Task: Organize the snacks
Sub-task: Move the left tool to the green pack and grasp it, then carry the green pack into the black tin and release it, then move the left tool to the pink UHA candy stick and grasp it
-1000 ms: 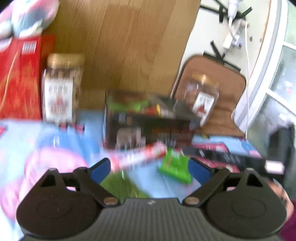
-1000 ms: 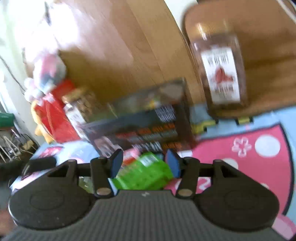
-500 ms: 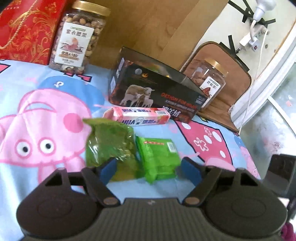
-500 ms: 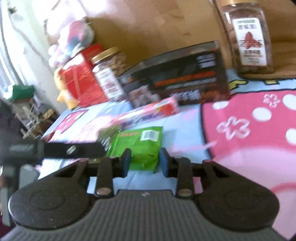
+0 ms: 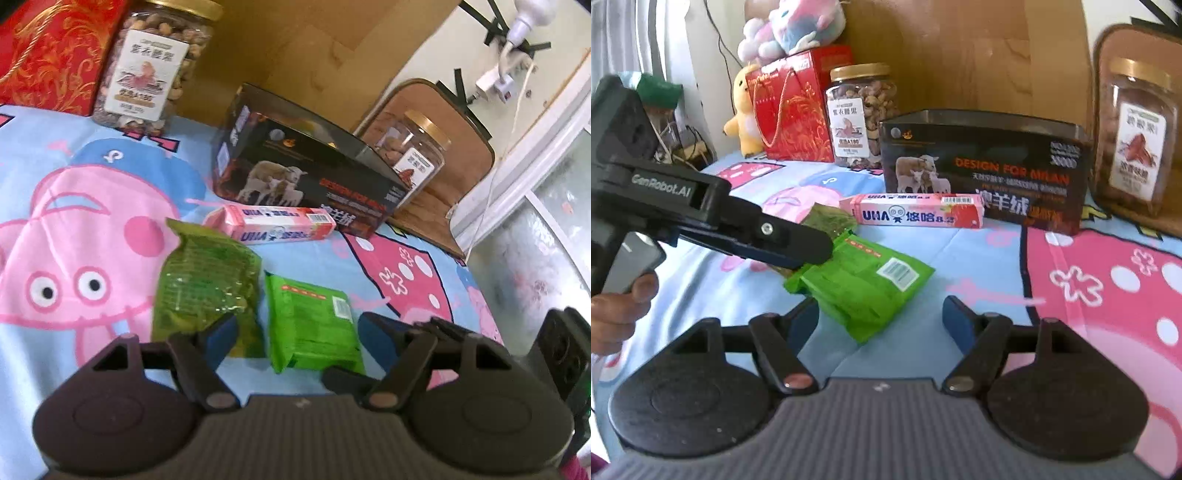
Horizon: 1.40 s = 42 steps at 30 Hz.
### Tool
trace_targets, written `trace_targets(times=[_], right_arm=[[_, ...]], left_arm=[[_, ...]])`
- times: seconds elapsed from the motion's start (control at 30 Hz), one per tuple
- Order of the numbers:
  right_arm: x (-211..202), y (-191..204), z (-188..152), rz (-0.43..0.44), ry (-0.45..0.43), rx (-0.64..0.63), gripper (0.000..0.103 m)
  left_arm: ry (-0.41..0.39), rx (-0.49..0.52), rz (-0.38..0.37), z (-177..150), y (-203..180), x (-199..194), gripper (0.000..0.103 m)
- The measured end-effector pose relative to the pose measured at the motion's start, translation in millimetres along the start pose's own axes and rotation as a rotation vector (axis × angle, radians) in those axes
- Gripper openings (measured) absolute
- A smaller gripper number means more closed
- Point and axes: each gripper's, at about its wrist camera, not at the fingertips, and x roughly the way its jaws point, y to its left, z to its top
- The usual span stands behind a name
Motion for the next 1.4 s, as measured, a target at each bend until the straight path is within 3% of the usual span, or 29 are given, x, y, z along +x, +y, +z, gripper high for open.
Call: trace_targets(times=[0.07,0.1,0.17,0.27,0.4,0.57,0.73,0.83,0.97,1.13,1.23,1.27,1.33,1.4], right_arm=[[2.8,5.8,-1.4,-0.003,-0.001,-0.036,0.069],[5.2,11.7,-1.6,-0.008,-0.003,-0.064,0.061],[4.2,19.8,-5.3,-0.060,-0.014,-0.102,0.057],[-4.4,27.0,-10.2,-0.052,-0.031,-0.085,0.050],[-28.6,42.8,-14.0,-0.103,-0.117,-0.147,0.049],[-30.0,32.1,17.9,-0.155,-0.209,-0.160,0.049],[1.8,9.9,74.2,-0.228,-0.273,-0.175,0.049],[35.3,-13.0,108.4,-0.221,-0.258,-0.119,0.050],[70.0,-36.1,124.9,-0.191,-0.253,-0.022,0.057],[75.6,-33.8,117.7,-0.192,-0.242,0.019,0.058],[46.9,-25.5,102.2,-0.198,-0.329,0.029,0.058],[32.7,-22.3,93.2,-0.185,-0.356,0.046,0.058],[15.3,-23.2,75.0,-0.122,-0.363,0.111,0.057],[11.5,-27.5,60.2,-0.062,-0.320,0.180,0.054]], left_arm=[[0.042,-0.010,-0.041,-2.7,-1.2,6.1,0.050],[0.028,-0.008,-0.035,-5.0,-3.0,5.4,0.050],[0.025,0.025,-0.012,-9.7,-10.3,3.4,0.050],[0.013,0.032,-0.026,-17.7,-18.4,-8.4,0.050],[-0.032,0.055,-0.077,-13.7,-31.5,-27.8,0.050],[-0.120,0.143,-0.059,27.4,-55.9,-25.6,0.050],[-0.198,0.205,-0.016,97.4,-60.3,4.0,0.050],[-0.217,0.180,0.024,126.4,-51.4,27.6,0.054],[-0.203,0.130,0.081,142.4,-35.2,53.5,0.058],[-0.186,0.115,0.109,138.6,-26.6,59.0,0.060],[-0.268,0.138,0.044,120.6,-22.4,23.3,0.070],[-0.294,0.141,0.051,114.6,-18.6,12.1,0.076],[-0.330,0.135,0.056,96.1,-5.3,-8.8,0.076],[-0.318,0.102,0.068,76.1,9.9,-14.2,0.076]])
